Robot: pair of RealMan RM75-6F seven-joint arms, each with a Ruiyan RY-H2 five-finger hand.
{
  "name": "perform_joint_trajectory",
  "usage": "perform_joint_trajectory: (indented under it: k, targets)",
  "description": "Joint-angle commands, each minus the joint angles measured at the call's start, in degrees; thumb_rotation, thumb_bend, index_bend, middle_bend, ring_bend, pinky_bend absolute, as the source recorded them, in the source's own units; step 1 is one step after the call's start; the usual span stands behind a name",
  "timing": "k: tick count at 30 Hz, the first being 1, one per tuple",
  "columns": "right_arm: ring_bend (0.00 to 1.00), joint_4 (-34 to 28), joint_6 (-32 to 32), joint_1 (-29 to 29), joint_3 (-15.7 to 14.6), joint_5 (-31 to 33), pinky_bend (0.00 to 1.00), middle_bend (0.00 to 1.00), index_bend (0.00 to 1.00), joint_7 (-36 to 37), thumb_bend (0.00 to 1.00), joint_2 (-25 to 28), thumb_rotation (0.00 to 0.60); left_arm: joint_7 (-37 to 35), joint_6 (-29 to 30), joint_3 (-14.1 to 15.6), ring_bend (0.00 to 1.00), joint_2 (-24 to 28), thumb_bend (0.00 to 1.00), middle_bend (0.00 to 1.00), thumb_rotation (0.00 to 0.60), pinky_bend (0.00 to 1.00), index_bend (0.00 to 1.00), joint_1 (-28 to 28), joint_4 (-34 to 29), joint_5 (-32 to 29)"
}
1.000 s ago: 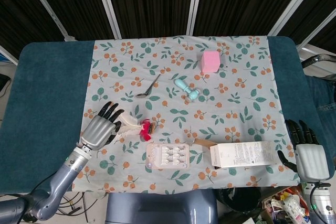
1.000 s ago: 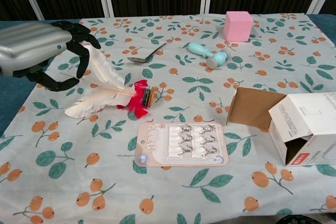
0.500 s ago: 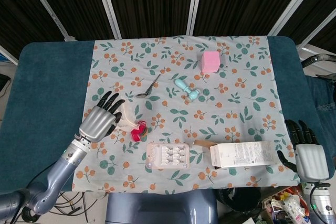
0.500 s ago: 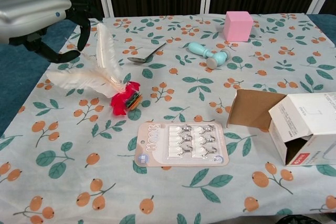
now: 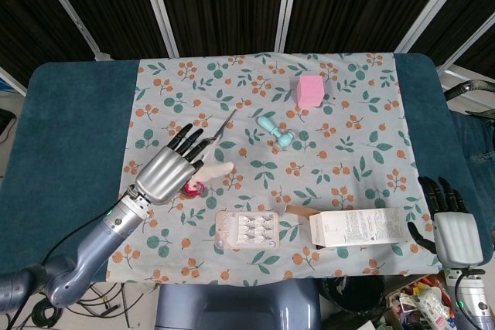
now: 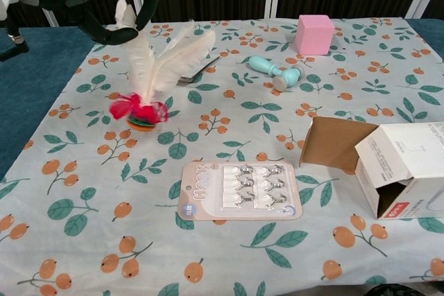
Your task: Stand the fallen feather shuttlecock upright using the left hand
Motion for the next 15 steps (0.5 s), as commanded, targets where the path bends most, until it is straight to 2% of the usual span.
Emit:
perform_joint_trajectory:
  k: [1, 15]
  targets:
    - [0.03, 0.01, -0.02, 0.01, -0.02, -0.02, 0.14, 0.08, 0.00, -0.11, 0.19, -0.04, 0.600, 3.33, -1.65, -0.78, 0.00, 0.09, 0.42, 0.16, 0.600, 0.00, 0.58, -2.16, -1.42, -2.02]
    - [0.03, 0.33, -0.36, 0.10, -0.01, 0.24, 0.14, 0.08, 0.00, -0.40, 0.19, -0.25, 0.600, 11.71, -4.25, -3.46, 0.00, -5.17, 0.42, 0.16, 0.600, 0.00, 0.58, -9.55, 0.98, -11.57]
